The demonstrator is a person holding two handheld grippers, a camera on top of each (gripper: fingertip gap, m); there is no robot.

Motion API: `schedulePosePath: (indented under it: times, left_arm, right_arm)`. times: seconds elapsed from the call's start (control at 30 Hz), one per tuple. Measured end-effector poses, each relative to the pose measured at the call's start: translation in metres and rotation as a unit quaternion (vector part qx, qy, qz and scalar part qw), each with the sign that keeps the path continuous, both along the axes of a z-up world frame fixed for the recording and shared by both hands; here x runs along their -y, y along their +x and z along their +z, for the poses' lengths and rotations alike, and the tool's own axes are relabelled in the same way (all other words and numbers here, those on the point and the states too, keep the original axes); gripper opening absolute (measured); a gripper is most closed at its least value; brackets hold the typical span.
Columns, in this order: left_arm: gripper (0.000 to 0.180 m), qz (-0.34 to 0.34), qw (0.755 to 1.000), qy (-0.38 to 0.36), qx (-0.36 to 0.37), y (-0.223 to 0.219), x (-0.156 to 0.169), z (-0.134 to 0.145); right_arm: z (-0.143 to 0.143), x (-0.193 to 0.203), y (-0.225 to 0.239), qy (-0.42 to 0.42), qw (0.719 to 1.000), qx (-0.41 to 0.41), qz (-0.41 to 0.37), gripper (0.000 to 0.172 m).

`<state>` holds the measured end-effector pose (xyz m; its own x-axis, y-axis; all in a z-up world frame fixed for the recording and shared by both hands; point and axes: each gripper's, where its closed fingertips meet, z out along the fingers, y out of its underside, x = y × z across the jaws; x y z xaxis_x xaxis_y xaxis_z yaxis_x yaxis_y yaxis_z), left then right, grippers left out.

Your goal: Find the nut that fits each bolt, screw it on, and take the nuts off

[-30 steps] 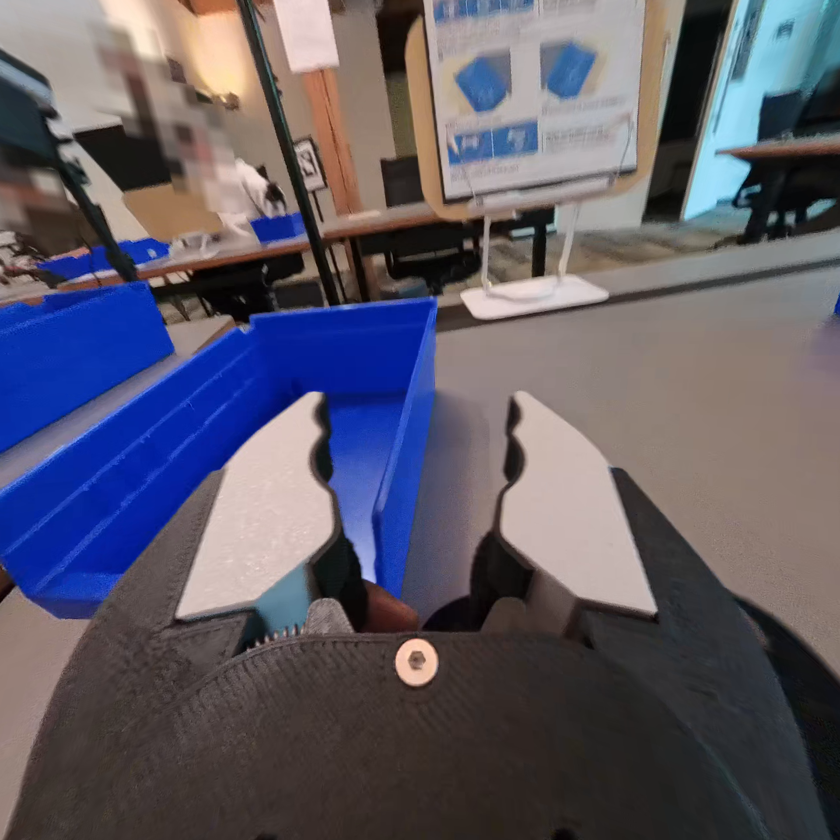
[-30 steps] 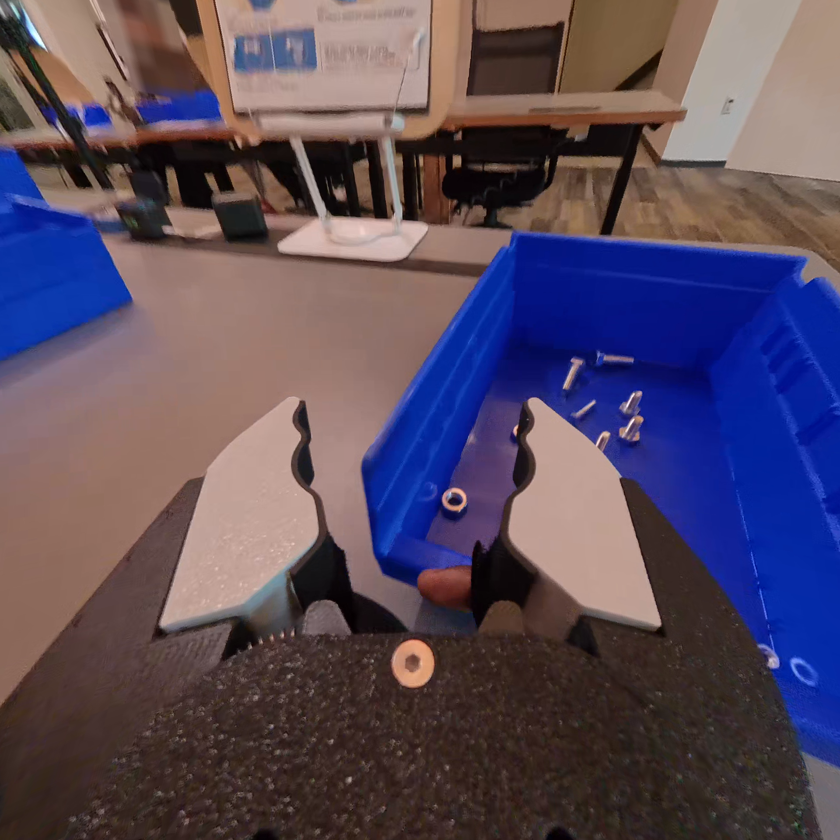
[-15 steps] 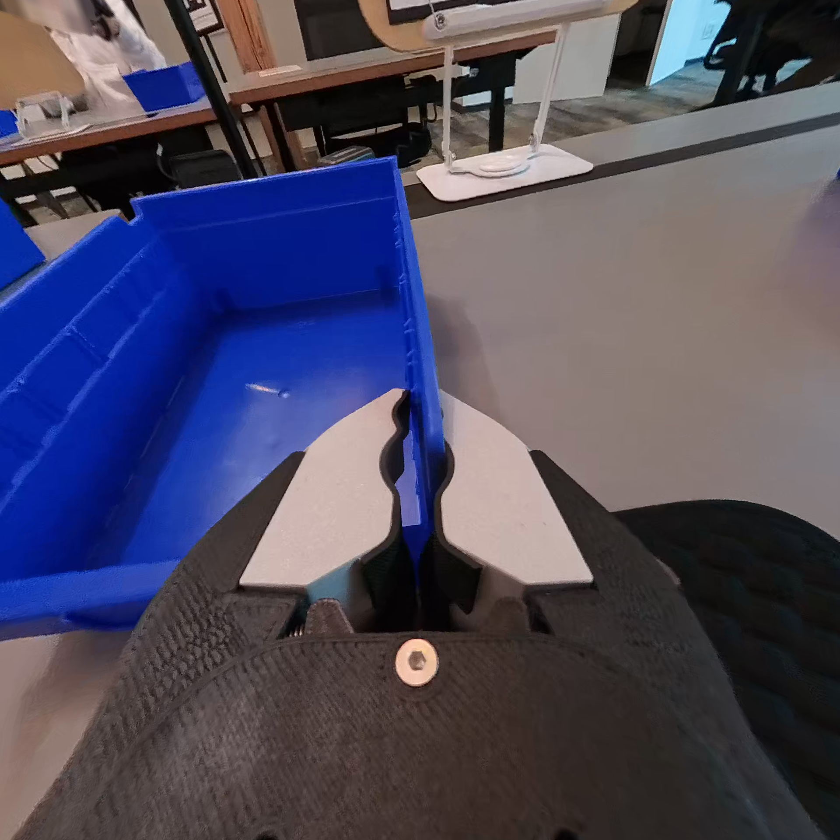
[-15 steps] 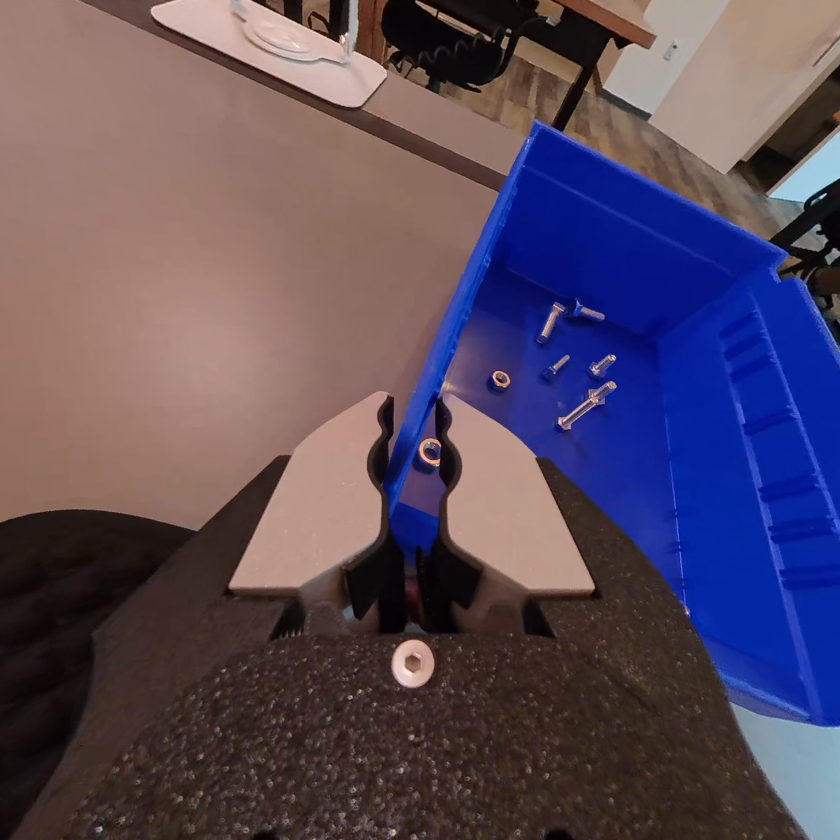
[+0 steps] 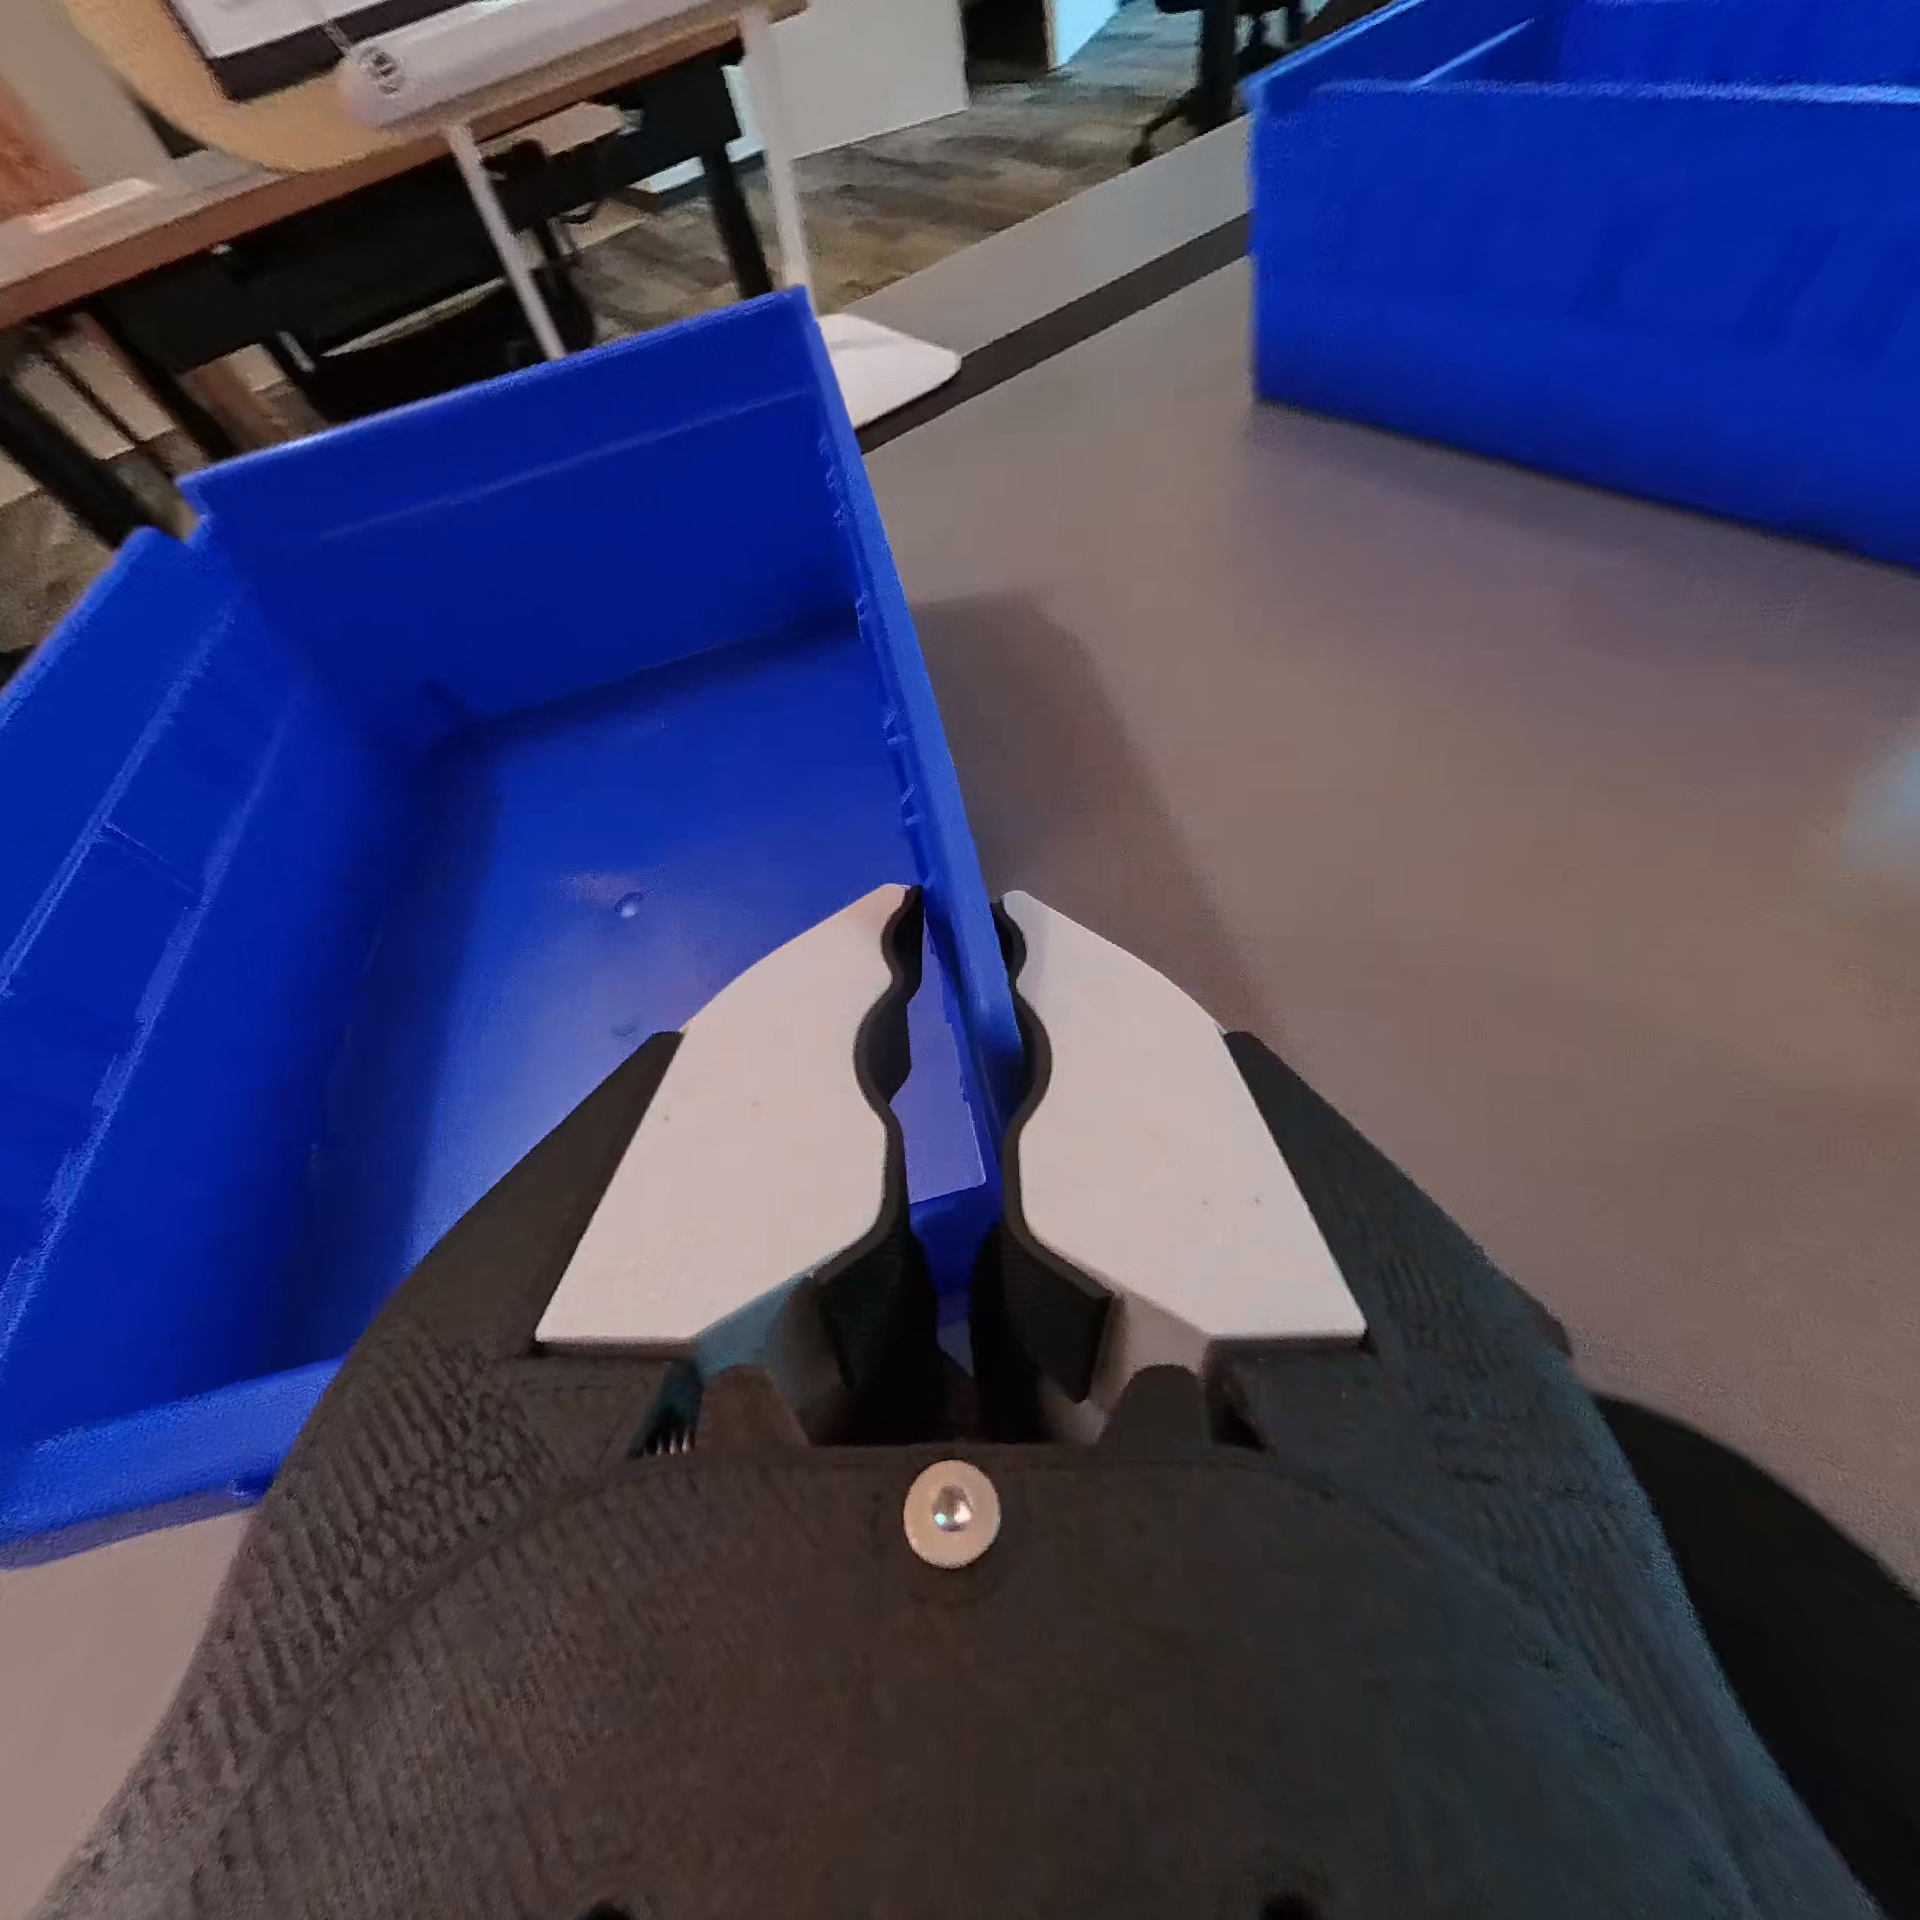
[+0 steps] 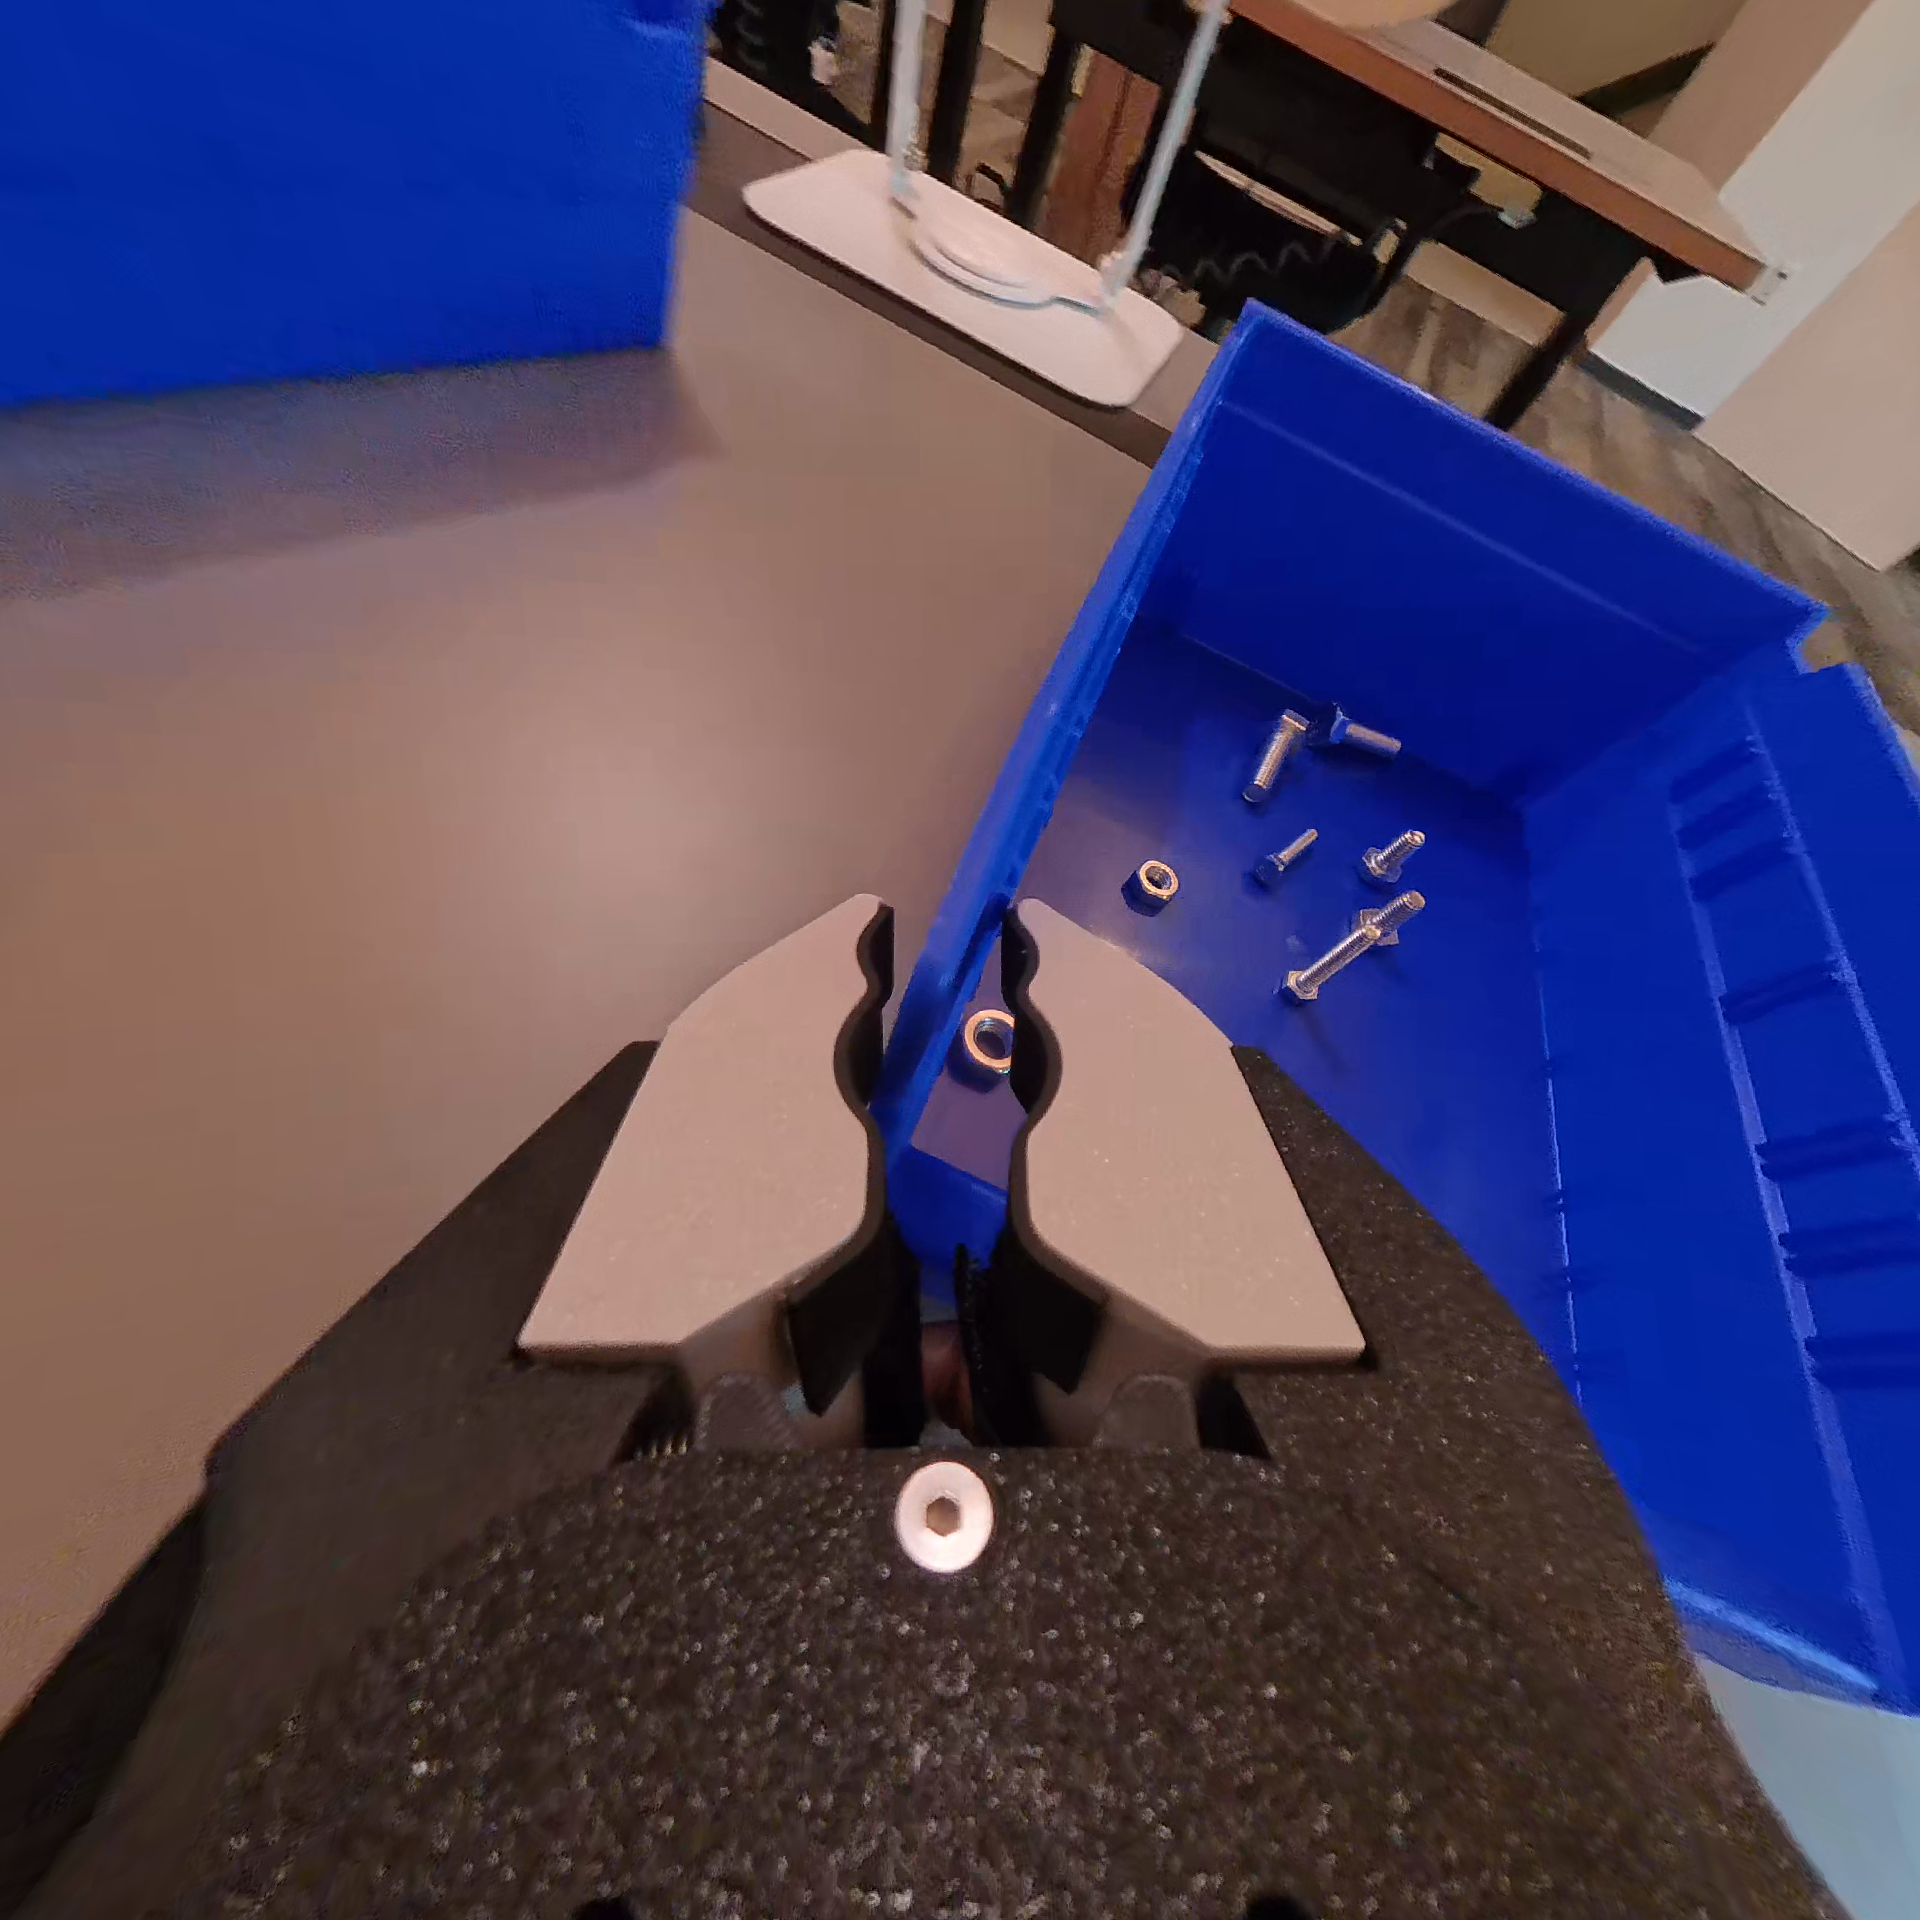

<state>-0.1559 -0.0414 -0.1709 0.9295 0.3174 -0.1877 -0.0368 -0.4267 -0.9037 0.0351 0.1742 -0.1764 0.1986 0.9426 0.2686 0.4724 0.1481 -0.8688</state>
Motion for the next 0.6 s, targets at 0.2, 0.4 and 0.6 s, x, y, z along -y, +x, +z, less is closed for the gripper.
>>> schedulePosePath:
  times: [0.2, 0.4, 0.6]
  left_arm:
    - [0.008, -0.011, 1.000, -0.007, 0.019, 0.006, -0.031, -0.005]
    - [0.009, -0.008, 1.000, -0.010, 0.002, 0.008, -0.033, -0.008]
    - [0.029, 0.003, 1.000, -0.017, 0.015, 0.011, -0.035, -0.010]
  right_arm:
    - [0.001, 0.038, -0.025, -0.021, 0.999, -0.016, 0.034, 0.019]
    - [0.000, 0.064, -0.043, -0.035, 0.997, -0.026, 0.068, 0.027]
    - [-0.001, 0.103, -0.061, -0.034, 0.990, -0.021, 0.138, 0.038]
